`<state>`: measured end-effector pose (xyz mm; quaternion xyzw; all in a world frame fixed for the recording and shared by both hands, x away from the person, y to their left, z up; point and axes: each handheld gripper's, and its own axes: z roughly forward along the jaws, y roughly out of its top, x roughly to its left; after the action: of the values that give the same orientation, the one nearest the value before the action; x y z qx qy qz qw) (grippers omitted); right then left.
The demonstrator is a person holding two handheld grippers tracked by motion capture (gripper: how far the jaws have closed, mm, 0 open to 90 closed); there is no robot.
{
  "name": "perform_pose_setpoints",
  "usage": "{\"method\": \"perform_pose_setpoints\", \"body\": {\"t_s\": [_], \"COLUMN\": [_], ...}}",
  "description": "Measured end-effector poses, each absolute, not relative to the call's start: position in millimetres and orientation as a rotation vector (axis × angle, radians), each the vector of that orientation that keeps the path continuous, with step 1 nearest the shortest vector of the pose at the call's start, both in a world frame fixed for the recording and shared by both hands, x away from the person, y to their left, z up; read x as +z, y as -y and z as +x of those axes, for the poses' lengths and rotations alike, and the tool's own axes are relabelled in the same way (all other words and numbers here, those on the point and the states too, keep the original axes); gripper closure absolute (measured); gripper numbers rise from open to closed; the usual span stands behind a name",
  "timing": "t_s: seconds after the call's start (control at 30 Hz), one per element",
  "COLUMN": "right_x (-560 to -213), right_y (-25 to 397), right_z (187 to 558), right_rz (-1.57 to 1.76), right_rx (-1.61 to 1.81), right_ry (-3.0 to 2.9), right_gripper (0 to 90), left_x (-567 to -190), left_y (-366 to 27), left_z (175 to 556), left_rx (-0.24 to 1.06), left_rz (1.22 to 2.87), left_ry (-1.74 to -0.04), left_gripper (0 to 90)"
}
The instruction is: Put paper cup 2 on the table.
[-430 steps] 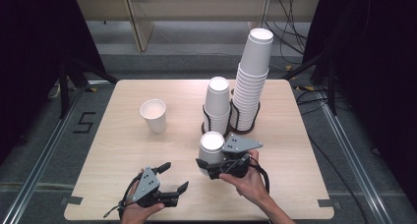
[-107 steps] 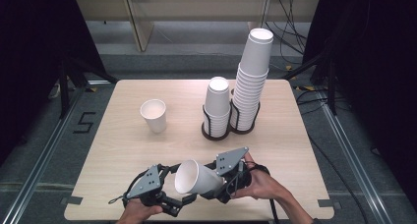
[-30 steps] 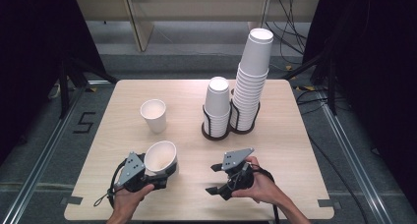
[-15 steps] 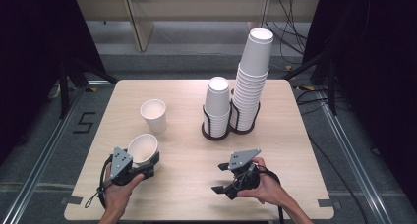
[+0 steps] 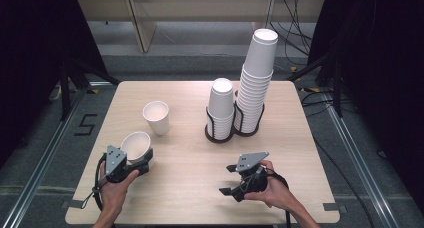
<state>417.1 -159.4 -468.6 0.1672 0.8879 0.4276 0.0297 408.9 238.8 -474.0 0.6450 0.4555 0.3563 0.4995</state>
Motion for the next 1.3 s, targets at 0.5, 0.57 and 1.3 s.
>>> {"method": "perform_pose_setpoints", "body": {"t_s": [0.5,0.57,1.3], "right_x": [-468,-468,-470], "right_y": [163,164,164], "right_z": [419,420,420], "right_rz": [0.541,0.529,0.544], "right_rx": [1.318,1.317,1.296], "right_ry": [-2.743,-2.745,-2.752], "right_gripper": [20.6,20.6,20.4], "left_x": [-476,-476,-494], "left_y": [-257,-261,-275], "left_z": [446,453,505], "left_rx": [0.886,0.899,0.919], "left_rz": [1.551,1.551,1.517], "left_ry": [-1.17,-1.176,-1.225], "left_gripper": [16.2,16.2,14.5]}}
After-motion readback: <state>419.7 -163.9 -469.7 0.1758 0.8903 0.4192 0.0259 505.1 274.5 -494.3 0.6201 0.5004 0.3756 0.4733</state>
